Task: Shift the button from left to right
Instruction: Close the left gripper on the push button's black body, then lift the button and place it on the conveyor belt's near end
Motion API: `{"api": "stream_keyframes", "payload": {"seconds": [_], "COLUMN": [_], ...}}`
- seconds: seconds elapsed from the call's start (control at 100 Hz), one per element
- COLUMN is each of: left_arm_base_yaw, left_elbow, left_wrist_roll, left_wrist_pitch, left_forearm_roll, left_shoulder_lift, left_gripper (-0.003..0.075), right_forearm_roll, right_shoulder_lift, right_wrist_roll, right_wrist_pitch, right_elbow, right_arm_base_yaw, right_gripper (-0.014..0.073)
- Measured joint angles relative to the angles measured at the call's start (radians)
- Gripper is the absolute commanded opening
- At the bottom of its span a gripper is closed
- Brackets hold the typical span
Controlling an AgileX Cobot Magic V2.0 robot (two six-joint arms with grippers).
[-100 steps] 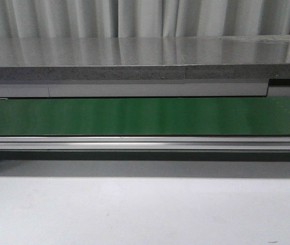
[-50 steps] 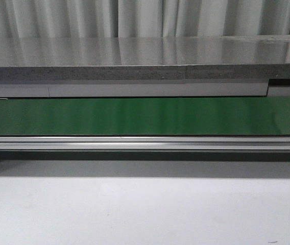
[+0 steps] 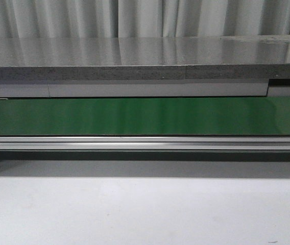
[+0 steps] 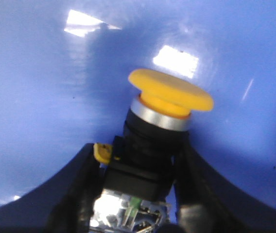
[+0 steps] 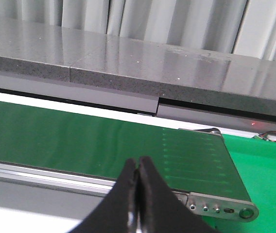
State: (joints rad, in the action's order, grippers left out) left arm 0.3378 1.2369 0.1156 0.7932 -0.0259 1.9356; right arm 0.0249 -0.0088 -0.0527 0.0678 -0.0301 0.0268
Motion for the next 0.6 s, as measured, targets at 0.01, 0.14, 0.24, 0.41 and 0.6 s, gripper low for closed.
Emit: {"api": "stream_keyframes", "payload": {"seconds": [0.01,0.14,0.24,0.41,0.6], "left_arm_base_yaw": [0.000,0.000,0.000,0.000,-0.018], "left_elbow": [-0.001,0.009,0.020,0.059,0.112], "left_wrist_roll": [0.000,0.000,0.000,0.000,0.027], "left_wrist_pitch": [0.000,0.022,0.046,0.067,0.122], "left_forearm_roll": [0.000,-0.002,-0.002,-0.015,-0.099], "left_shoulder_lift": [0.000,0.000,-0.015,-0.093,-0.168], "left_gripper": [0.0007,0.0005,0.0005,0.0005,0.0005], "right_forearm_roll": [0.000,0.000,0.000,0.000,0.000], "right_shoulder_lift": [0.000,0.000,0.000,0.000,0.000], "right_wrist_roll": [0.000,0.000,0.000,0.000,0.000], "right_wrist_pitch": [0.000,0.000,0.000,0.000,0.000], "right_elbow": [0.000,0.000,0.000,0.000,0.000], "right_arm_base_yaw": [0.000,0.000,0.000,0.000,0.000], "right_gripper": [-0.0068,-0.0068,-0.0068,-0.0068,-0.0068]}}
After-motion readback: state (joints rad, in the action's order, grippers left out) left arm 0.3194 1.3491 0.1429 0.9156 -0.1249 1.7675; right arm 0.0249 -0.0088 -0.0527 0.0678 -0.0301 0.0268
